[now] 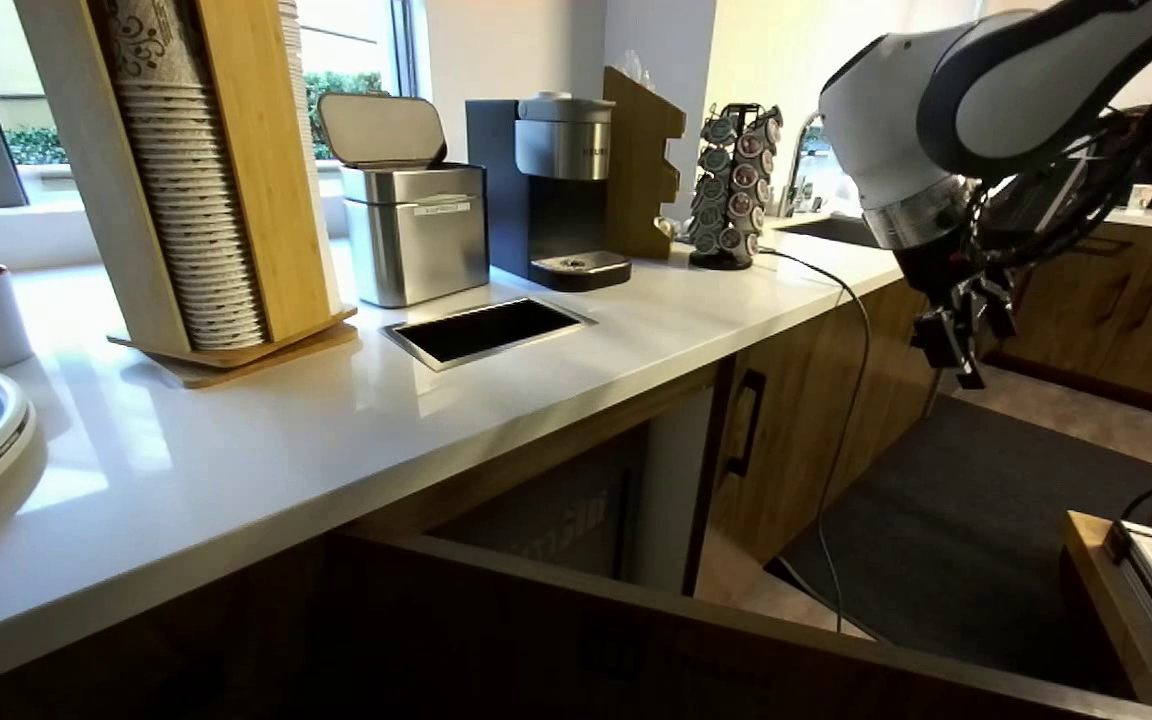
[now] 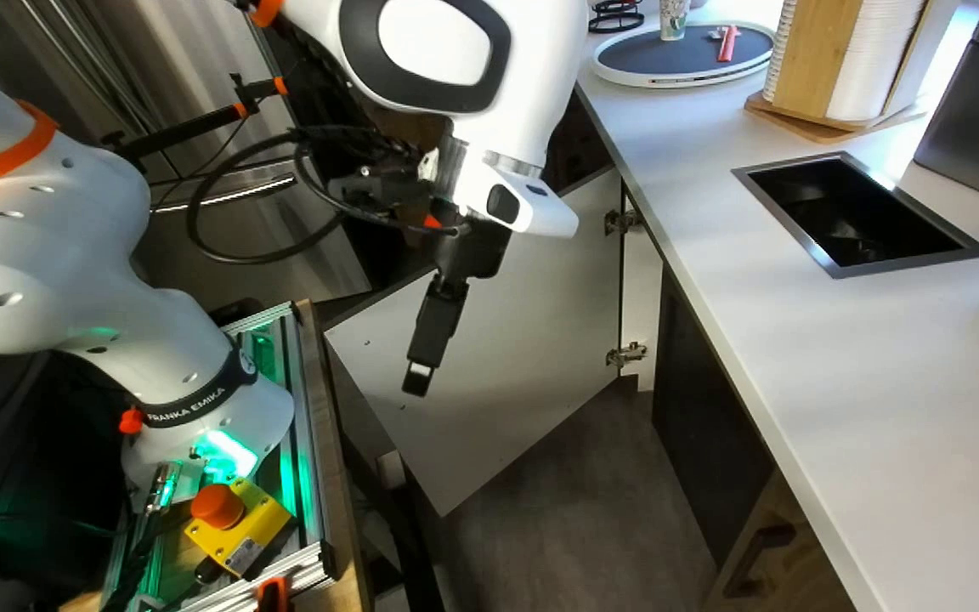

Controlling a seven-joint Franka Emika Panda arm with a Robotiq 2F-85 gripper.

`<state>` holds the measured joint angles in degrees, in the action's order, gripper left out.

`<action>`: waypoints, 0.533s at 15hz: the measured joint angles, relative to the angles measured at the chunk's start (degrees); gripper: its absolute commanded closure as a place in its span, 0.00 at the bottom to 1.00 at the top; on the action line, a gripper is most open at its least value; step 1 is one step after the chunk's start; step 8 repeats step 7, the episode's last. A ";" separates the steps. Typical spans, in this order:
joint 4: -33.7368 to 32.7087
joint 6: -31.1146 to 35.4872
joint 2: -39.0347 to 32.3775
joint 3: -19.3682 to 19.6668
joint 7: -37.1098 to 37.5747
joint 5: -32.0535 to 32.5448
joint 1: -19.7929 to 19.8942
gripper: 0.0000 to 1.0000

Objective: Open the left cupboard

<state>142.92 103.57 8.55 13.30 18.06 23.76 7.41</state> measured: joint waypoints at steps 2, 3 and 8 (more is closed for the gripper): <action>-0.01 -2.89 3.97 -0.20 -1.56 -5.92 0.64 0.00; -0.04 -3.25 5.24 -0.46 -1.69 -6.40 0.99 0.00; -0.03 -3.24 4.44 -1.15 -1.68 -6.33 1.54 0.00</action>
